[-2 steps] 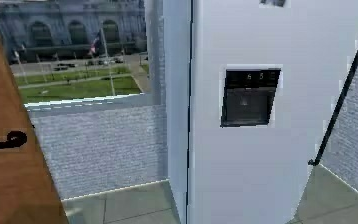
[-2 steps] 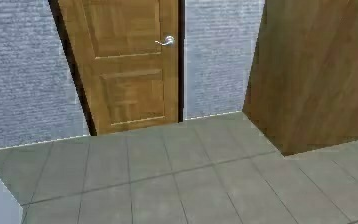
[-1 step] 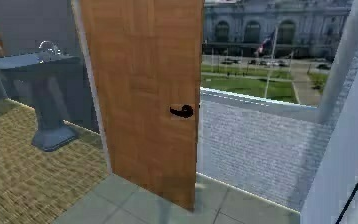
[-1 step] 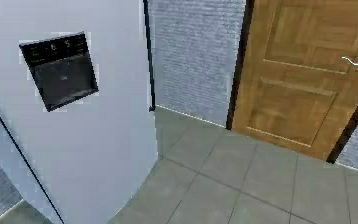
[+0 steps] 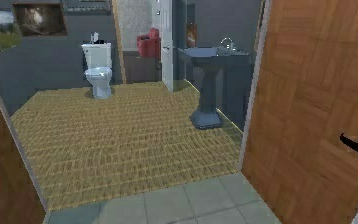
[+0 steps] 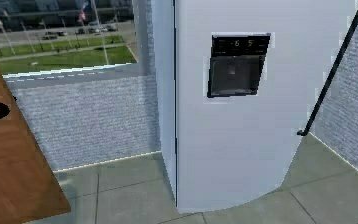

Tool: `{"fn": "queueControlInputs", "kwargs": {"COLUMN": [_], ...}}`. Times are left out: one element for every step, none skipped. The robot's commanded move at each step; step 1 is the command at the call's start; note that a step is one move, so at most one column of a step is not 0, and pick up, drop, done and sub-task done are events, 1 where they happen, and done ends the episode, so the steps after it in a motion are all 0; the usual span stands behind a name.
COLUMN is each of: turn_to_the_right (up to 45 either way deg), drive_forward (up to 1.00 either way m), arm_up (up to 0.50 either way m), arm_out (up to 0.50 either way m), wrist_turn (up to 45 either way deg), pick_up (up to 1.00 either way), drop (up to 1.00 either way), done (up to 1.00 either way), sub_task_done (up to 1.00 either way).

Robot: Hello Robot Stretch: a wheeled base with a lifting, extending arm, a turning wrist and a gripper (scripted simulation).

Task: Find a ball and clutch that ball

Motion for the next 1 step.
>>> {"fn": "queueControlInputs", "kwargs": {"turn_to_the_right": [-6.0], "drive_forward": [0.0], "arm_up": [0.0], "arm_out": [0.0], "wrist_turn": [0.0], "pick_up": [0.0], "drop": [0.0], "done": [0.0], "sub_task_done": [0.0]}}
